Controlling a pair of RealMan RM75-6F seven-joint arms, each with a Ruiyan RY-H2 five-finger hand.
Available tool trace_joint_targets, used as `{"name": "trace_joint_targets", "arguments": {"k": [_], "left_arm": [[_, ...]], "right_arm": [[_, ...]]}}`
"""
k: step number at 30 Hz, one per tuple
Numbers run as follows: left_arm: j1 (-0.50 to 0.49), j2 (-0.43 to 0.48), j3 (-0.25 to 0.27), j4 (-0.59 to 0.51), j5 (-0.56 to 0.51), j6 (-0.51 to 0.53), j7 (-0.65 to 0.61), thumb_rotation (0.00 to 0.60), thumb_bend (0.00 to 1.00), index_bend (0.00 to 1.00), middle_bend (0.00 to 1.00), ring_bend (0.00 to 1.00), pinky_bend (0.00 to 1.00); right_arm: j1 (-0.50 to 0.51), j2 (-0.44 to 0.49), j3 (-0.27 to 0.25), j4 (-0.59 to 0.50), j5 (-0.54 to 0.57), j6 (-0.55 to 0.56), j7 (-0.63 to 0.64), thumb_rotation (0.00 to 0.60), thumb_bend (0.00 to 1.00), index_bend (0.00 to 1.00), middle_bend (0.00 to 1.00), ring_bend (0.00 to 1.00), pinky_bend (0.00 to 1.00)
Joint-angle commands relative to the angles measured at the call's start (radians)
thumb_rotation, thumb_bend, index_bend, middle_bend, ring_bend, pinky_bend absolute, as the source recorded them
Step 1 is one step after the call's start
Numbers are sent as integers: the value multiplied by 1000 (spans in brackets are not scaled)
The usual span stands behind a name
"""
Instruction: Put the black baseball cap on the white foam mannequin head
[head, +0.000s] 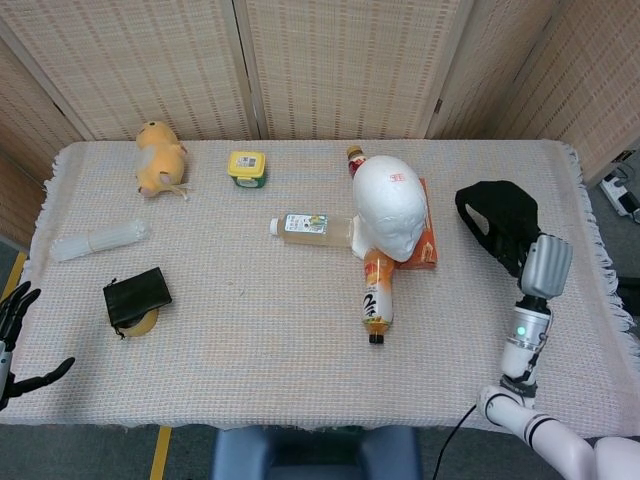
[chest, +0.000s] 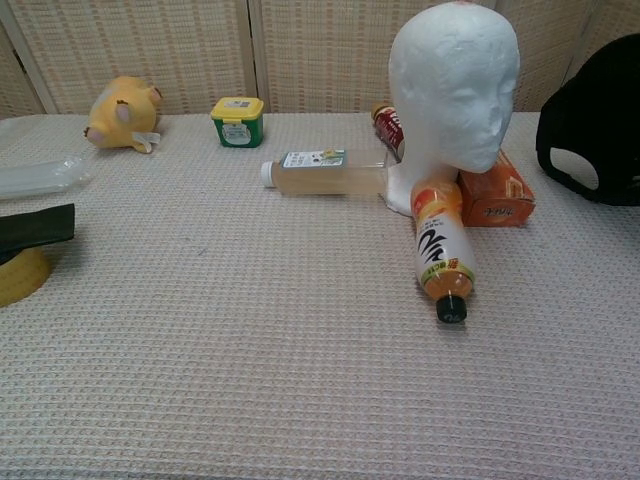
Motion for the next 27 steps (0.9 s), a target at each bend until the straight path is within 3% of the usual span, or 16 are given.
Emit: {"name": "trace_joint_targets", "arguments": {"k": [1,13,22,27], "left_arm": [[-1,-3,-4,3,-7,-3,5,600,198,27,0,35,213],[-7,-13,-21,13,-42,-26,20,600,198,27,0,35,213],[-3,-11,-34,14,-62,-24,20,600,199,27,0,36,213],[-2,-14,-40,16,-69,-24,28,600,198,27,0,35,213]], "right_arm": [[49,31,55,-82,29,5,-62,600,475,798,1000,1000,1000],[193,86,154,-331,22,52,-256,600,458,798,1000,1000,1000],[309,51,138,-415,-15,55,-395,600,444,798,1000,1000,1000],[356,2,91,-412,-44,55,-441,600,443,798,1000,1000,1000]]}}
